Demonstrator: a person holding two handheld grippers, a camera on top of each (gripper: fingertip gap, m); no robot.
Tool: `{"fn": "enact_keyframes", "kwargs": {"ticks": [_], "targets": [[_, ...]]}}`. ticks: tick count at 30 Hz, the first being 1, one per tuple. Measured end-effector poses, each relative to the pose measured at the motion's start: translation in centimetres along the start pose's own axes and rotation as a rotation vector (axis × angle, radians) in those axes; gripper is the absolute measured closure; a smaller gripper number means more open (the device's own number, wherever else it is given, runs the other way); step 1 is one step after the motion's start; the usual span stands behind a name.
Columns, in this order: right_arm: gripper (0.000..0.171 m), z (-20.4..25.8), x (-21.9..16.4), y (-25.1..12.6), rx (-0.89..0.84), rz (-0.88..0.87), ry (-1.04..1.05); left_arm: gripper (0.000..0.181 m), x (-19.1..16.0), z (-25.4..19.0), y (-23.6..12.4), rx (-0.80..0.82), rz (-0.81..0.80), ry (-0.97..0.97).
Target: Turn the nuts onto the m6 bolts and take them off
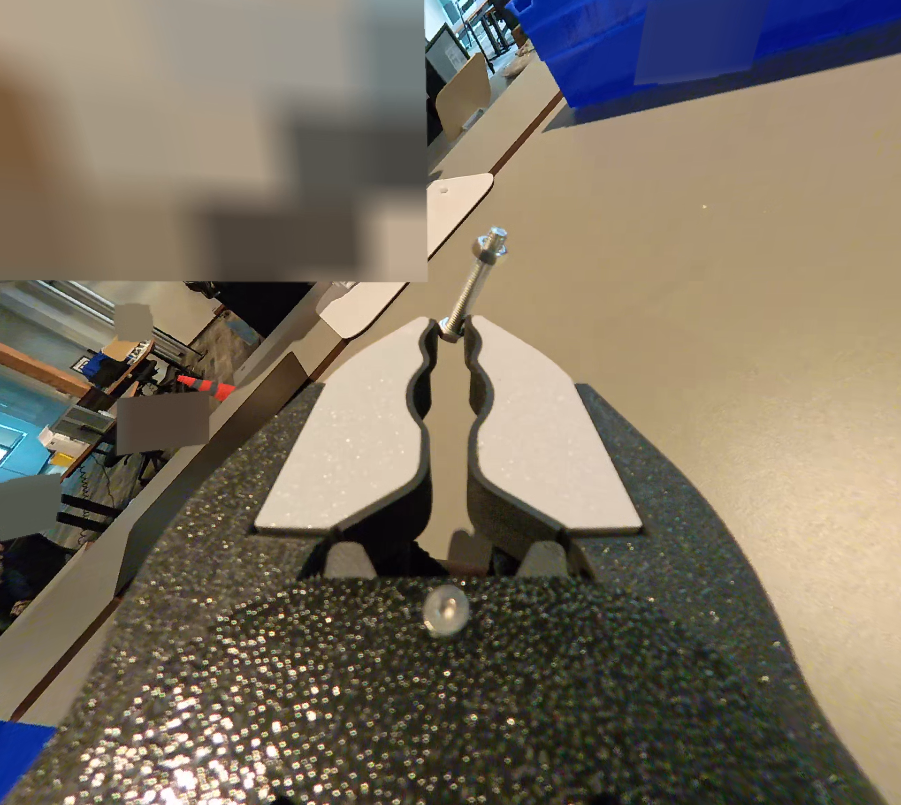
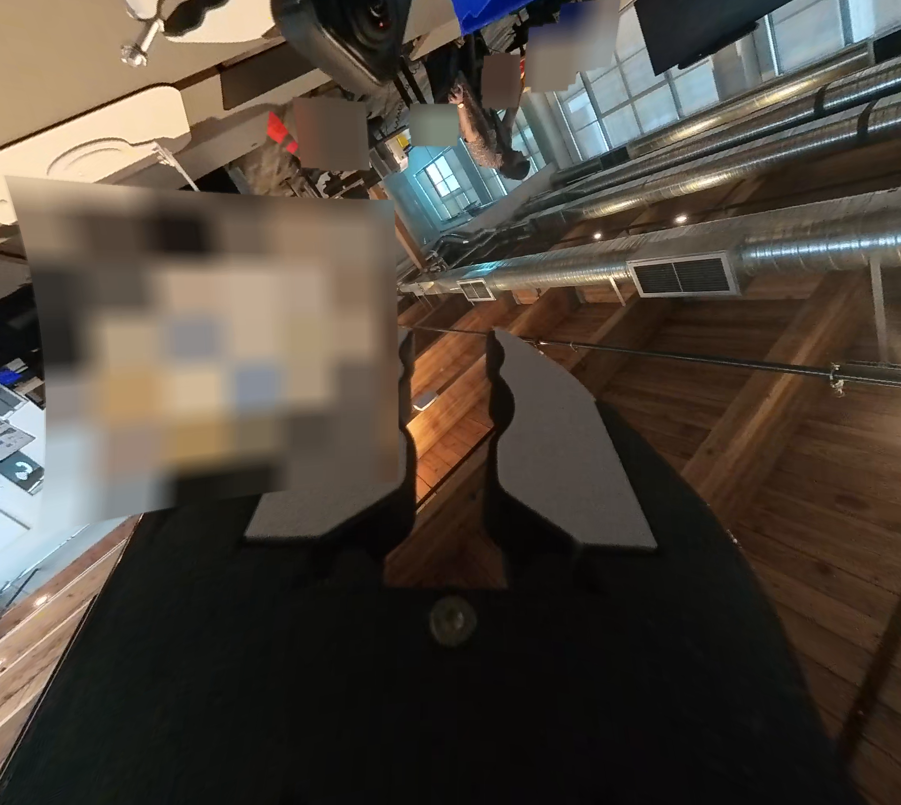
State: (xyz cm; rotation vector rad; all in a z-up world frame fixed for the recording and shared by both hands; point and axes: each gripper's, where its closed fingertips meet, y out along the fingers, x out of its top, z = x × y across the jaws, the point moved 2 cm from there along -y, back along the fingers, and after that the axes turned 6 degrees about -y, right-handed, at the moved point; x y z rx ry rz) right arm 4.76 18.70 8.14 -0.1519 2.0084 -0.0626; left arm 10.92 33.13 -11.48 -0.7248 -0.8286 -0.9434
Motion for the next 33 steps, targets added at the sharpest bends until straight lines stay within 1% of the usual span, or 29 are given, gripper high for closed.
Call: {"fn": "enact_keyframes", "kwargs": {"ticks": [1, 4, 6, 8, 9, 11, 13, 14, 15, 16, 17, 20, 22, 26, 33], "targets": [[0.143, 0.0, -0.1, 0.0, 0.001, 0.001, 0.003, 0.171, 0.0, 0.0, 0.0, 0.000, 0.000, -0.001], [0.143, 0.5, -0.6, 0.4, 0.020, 0.011, 0.072, 0.171, 0.0, 0.1, 0.0, 0.000, 0.000, -0.009], [0.144, 2.3, -1.0, 0.9, 0.099, 0.018, 0.283, 0.171, 0.0, 0.2, 0.0, 0.002, 0.001, -0.018], [0.144, 5.8, -0.8, 2.0, 0.220, 0.019, 0.638, 0.171, -0.1, 0.5, -0.1, 0.011, 0.005, -0.026], [0.144, 8.1, -0.2, 2.6, 0.283, 0.015, 0.862, 0.171, -0.2, 0.7, -0.1, 0.021, 0.008, -0.027], [0.142, 12.5, 1.7, 3.7, 0.361, -0.029, 1.402, 0.171, -0.5, 1.4, -0.4, 0.055, 0.014, -0.013], [0.141, 14.8, 4.5, 4.6, 0.349, -0.217, 1.959, 0.171, -0.8, 2.0, -0.7, 0.091, 0.022, 0.010], [0.140, 15.3, 5.6, 5.0, 0.309, -0.322, 2.171, 0.171, -0.9, 2.2, -0.7, 0.107, 0.025, 0.022], [0.141, 15.6, 6.4, 5.5, 0.256, -0.399, 2.317, 0.171, -1.0, 2.3, -0.7, 0.118, 0.028, 0.034], [0.143, 16.1, 7.2, 6.1, 0.218, -0.438, 2.409, 0.171, -1.0, 2.3, -0.6, 0.122, 0.030, 0.049], [0.143, 16.5, 8.0, 6.8, 0.207, -0.445, 2.459, 0.171, -0.9, 2.2, -0.5, 0.125, 0.033, 0.070], [0.142, 16.9, 10.3, 8.5, 0.261, -0.458, 2.493, 0.171, -0.4, 1.3, -0.2, 0.119, 0.029, 0.155], [0.141, 16.8, 11.0, 9.0, 0.284, -0.482, 2.525, 0.171, 0.0, 0.6, -0.1, 0.108, 0.032, 0.197], [0.140, 17.0, 11.6, 9.3, 0.310, -0.493, 2.555, 0.171, 0.3, -0.7, 0.0, 0.064, 0.040, 0.236], [0.143, 17.1, 11.9, 9.8, 0.339, -0.451, 2.528, 0.171, 0.6, -1.8, 0.3, 0.031, 0.044, 0.288]]}}
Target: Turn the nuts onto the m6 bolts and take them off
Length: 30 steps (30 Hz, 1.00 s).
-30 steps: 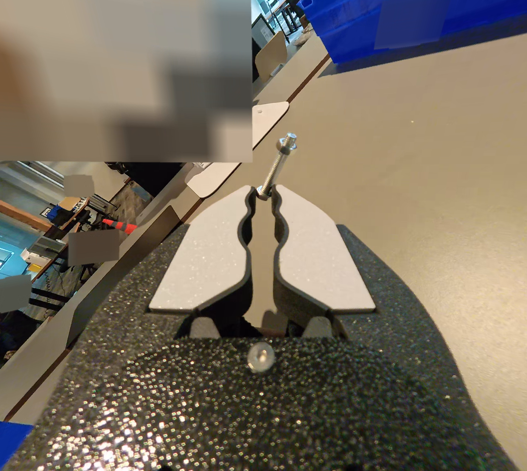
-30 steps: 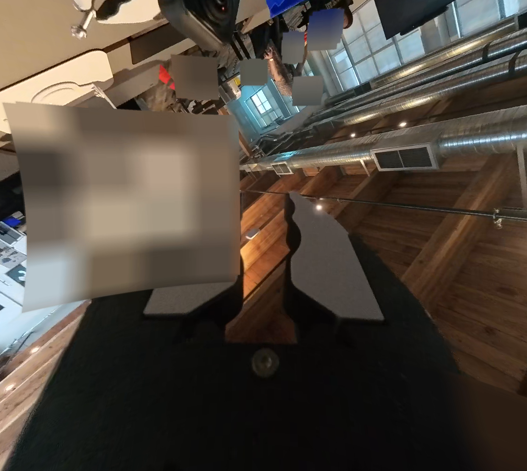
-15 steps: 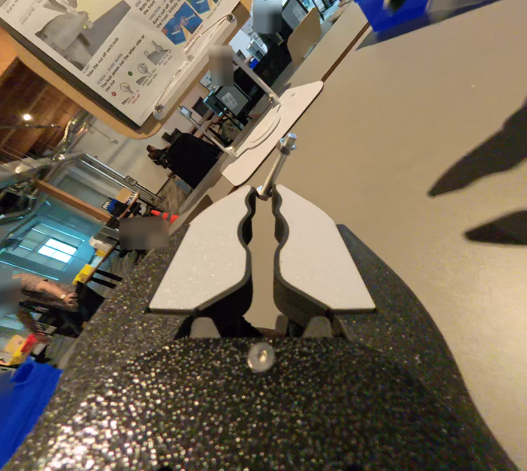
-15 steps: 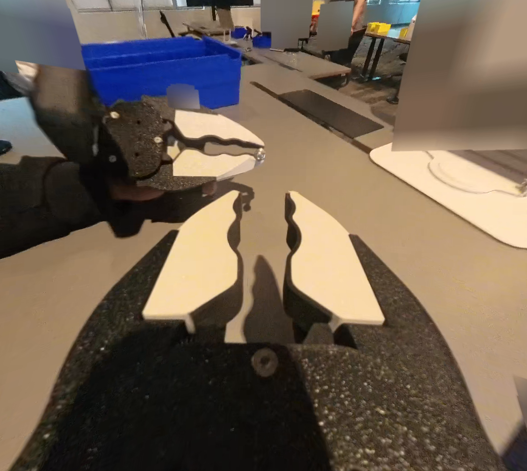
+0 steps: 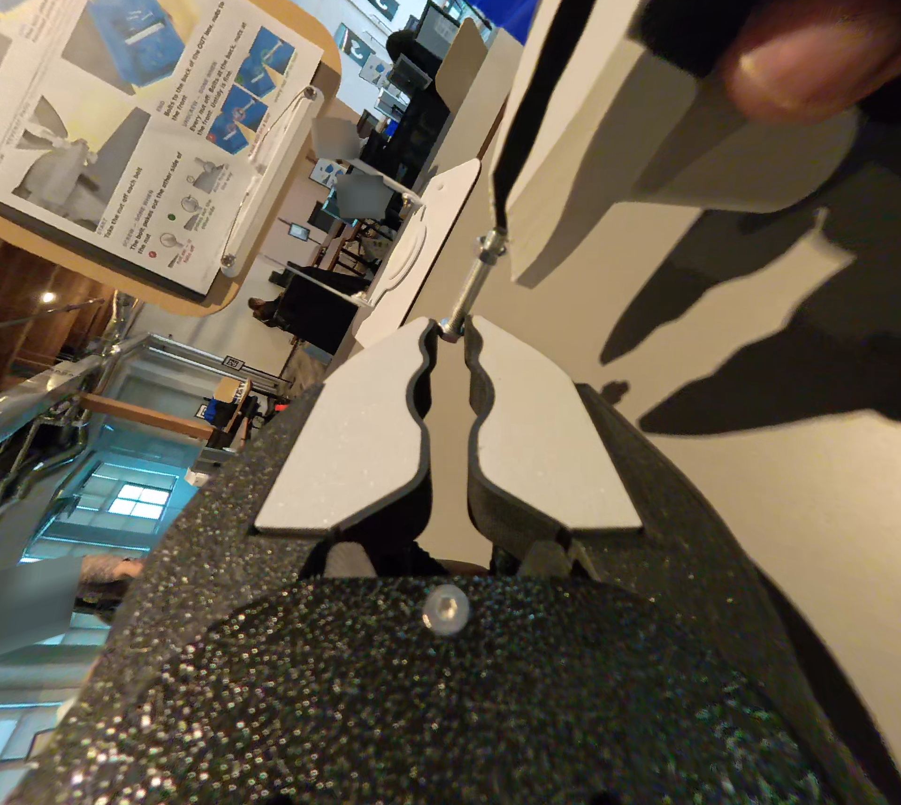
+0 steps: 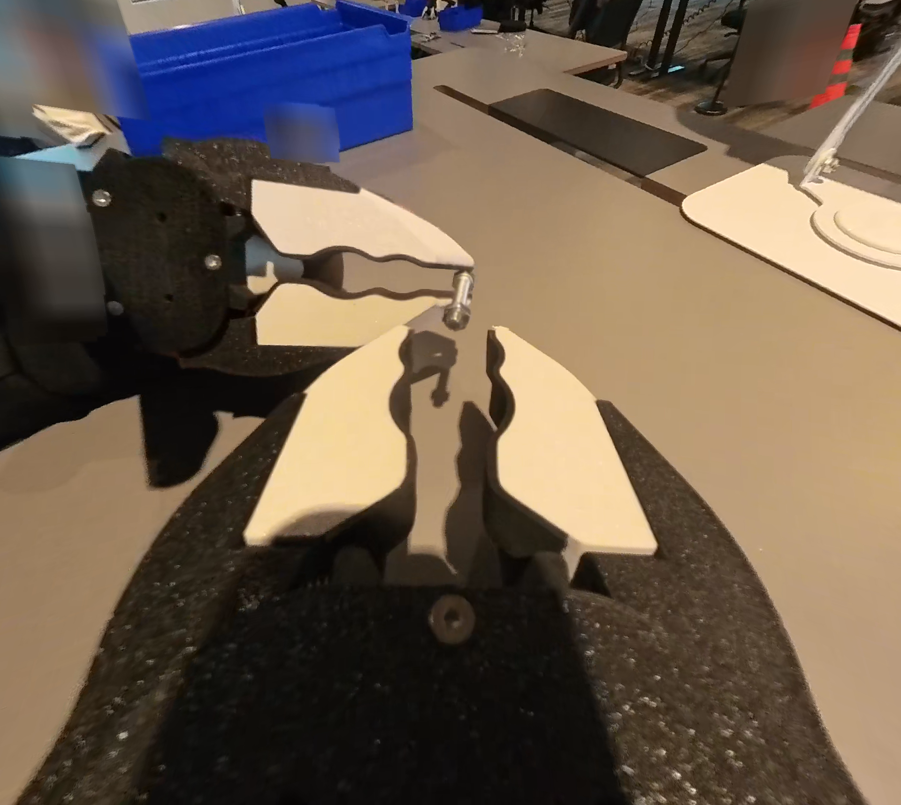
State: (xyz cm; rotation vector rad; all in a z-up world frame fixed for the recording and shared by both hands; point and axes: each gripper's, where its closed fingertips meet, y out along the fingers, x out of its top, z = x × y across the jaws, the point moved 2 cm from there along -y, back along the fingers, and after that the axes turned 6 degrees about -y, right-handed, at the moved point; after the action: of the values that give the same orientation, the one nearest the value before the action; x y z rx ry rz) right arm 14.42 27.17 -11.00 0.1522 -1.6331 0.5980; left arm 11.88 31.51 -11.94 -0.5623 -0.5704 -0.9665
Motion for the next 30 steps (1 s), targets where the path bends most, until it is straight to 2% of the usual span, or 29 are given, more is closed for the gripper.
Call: {"fn": "enact_keyframes", "kwargs": {"ticks": [4, 7, 11, 15, 18, 24, 27, 30], "targets": [[0.147, -0.1, -0.2, 0.1, -0.029, 0.028, -0.039, 0.171, 0.4, -0.6, 0.0, -0.013, -0.003, 0.030], [0.160, -0.1, -0.3, 0.0, -0.035, 0.041, -0.076, 0.171, 0.5, -0.9, 0.0, -0.024, -0.002, 0.039], [0.160, 0.0, -0.6, -0.2, -0.020, 0.083, -0.164, 0.171, 0.4, -1.4, -0.1, -0.082, -0.004, -0.014], [0.161, 0.1, -1.1, -0.6, 0.018, 0.109, -0.226, 0.160, 0.6, -1.8, -0.6, -0.187, -0.054, -0.122], [0.161, 0.1, -1.0, -1.3, 0.072, 0.082, -0.229, 0.140, 1.1, -2.2, -1.4, -0.356, -0.109, -0.292], [0.161, 1.5, 0.7, -3.6, 0.297, -0.094, -0.187, 0.138, 4.1, -1.1, -4.2, -0.679, -0.331, -0.738], [0.161, 2.1, 1.3, -4.5, 0.372, -0.153, -0.157, 0.139, 4.8, -1.3, -5.2, -0.818, -0.375, -0.842], [0.161, 2.6, 1.6, -4.8, 0.413, -0.179, -0.151, 0.141, 5.2, -1.3, -5.5, -0.866, -0.392, -0.904]]}}
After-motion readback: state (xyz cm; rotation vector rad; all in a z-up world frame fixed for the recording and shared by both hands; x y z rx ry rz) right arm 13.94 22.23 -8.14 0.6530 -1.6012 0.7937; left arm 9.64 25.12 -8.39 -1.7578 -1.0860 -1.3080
